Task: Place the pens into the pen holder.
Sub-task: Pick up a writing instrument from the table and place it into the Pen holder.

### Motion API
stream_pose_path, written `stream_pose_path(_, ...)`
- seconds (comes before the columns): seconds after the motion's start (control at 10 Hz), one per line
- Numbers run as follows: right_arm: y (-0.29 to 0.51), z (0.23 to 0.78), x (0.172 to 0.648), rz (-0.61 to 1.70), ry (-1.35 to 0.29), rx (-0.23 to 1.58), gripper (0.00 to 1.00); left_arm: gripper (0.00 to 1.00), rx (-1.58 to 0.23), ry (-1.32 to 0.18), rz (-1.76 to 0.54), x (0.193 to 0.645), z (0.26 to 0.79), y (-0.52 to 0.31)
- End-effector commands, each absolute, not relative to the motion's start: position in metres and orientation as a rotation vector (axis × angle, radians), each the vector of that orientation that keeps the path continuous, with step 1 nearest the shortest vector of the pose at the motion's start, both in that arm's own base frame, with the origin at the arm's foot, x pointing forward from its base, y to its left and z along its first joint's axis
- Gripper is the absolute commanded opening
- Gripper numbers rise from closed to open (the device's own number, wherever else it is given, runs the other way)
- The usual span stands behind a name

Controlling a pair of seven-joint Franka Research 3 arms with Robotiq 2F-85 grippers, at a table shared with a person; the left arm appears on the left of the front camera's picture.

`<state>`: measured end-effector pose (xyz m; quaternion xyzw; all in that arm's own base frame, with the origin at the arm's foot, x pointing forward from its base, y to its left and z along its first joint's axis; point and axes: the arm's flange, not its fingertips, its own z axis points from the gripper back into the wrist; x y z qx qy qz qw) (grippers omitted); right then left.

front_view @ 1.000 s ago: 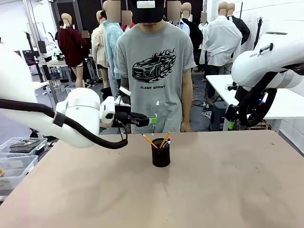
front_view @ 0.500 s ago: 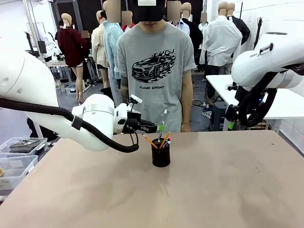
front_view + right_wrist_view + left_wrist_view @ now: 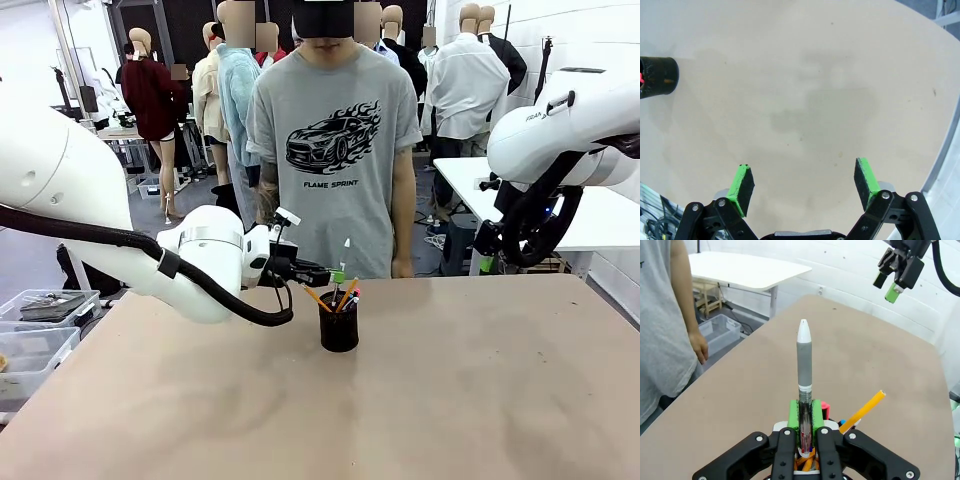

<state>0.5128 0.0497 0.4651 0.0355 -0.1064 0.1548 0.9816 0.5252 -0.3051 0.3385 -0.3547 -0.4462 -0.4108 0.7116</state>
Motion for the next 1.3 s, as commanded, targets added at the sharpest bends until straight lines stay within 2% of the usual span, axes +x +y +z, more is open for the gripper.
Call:
stream_pose_path(0.0, 0.0482, 0.464, 0.5134, 0.32, -0.223, 0.069, 1.0, 0.0, -0.768, -1.004, -0.887, 0.5266, 0.3372, -0.3122)
stream_pose_path(0.7, 0.0482, 0.464, 0.5134, 0.32, -0.223, 0.069, 1.0, 0.0, -0.759, -0.99, -0.891, 0.5251, 0.3283, -0.3147)
stream_pose_path(0.8, 0.0482, 0.464, 0.5134, 0.32, -0.223, 0.069, 1.0, 0.02, -0.761, -0.991, -0.89, 0.5251, 0.3284, -0.3153)
stream_pose_path(1.0, 0.0482, 0.464, 0.5134, 0.32, -0.223, 0.069, 1.0, 0.38, -0.759, -0.985, -0.902, 0.5243, 0.3285, -0.3191)
stream_pose_path(1.1, 0.0482, 0.464, 0.5134, 0.32, -0.223, 0.069, 1.0, 0.52, -0.753, -0.99, -0.905, 0.5244, 0.3284, -0.3197)
stream_pose_path(1.2, 0.0482, 0.464, 0.5134, 0.32, -0.223, 0.069, 1.0, 0.52, -0.754, -0.993, -0.902, 0.5243, 0.3286, -0.3198)
